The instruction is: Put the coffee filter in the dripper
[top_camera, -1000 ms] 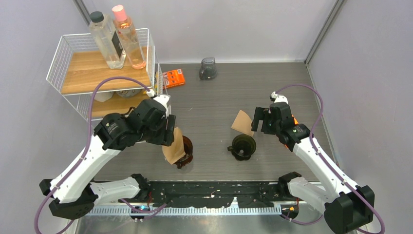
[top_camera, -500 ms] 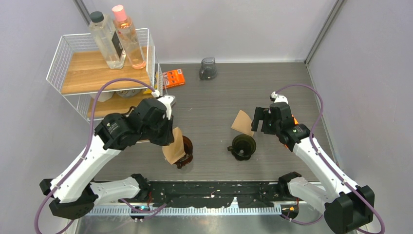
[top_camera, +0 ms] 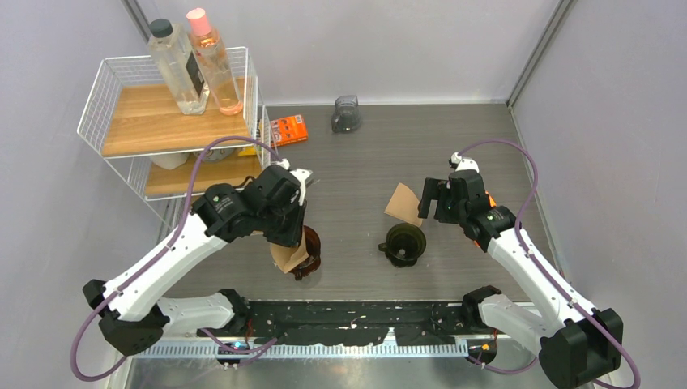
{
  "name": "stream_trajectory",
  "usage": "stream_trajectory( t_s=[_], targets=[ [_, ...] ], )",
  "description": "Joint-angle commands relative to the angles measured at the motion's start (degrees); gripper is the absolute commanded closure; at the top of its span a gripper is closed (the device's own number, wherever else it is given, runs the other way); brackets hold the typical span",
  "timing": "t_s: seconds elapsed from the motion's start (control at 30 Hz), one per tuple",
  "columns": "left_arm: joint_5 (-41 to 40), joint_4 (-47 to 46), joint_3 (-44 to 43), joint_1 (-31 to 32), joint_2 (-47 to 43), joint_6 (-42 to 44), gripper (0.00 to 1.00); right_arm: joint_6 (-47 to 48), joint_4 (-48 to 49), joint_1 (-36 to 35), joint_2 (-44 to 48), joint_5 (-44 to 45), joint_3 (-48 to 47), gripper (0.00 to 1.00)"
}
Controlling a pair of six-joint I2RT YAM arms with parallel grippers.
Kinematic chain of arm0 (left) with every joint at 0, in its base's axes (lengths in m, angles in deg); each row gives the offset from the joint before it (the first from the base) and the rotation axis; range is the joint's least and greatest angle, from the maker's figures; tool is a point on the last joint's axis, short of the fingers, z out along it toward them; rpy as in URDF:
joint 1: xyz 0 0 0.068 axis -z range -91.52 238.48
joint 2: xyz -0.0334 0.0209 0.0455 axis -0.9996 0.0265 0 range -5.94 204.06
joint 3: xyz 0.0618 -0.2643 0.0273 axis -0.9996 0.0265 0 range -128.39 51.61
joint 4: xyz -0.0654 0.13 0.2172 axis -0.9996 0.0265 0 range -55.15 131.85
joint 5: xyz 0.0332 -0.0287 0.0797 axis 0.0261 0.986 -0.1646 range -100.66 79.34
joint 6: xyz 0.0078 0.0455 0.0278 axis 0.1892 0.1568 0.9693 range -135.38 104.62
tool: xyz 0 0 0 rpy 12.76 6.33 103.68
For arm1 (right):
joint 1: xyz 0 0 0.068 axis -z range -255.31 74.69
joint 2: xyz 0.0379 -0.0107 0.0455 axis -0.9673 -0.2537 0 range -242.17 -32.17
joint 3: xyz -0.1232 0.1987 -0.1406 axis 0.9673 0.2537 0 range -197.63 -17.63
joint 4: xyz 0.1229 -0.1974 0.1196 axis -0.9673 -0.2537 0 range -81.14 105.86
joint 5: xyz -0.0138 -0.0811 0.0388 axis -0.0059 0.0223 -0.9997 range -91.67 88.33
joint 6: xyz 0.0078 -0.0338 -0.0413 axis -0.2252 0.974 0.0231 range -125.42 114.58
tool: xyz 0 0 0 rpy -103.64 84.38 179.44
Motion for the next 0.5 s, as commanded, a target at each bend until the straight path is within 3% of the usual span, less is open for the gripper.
stream_trajectory(
  t_s=[0.0, 0.47],
  targets=[
    [0.0, -1.3, 0.0, 1.5, 1.5, -1.1, 0.90, 0.5, 1.7, 0.4, 0.6, 1.3, 0.1, 0.05],
    [-4.1, -1.7, 3.8, 3.9, 2.7, -4.4, 0.92, 0.0, 1.3, 0.3, 0.8, 3.4, 0.2, 0.05]
  ],
)
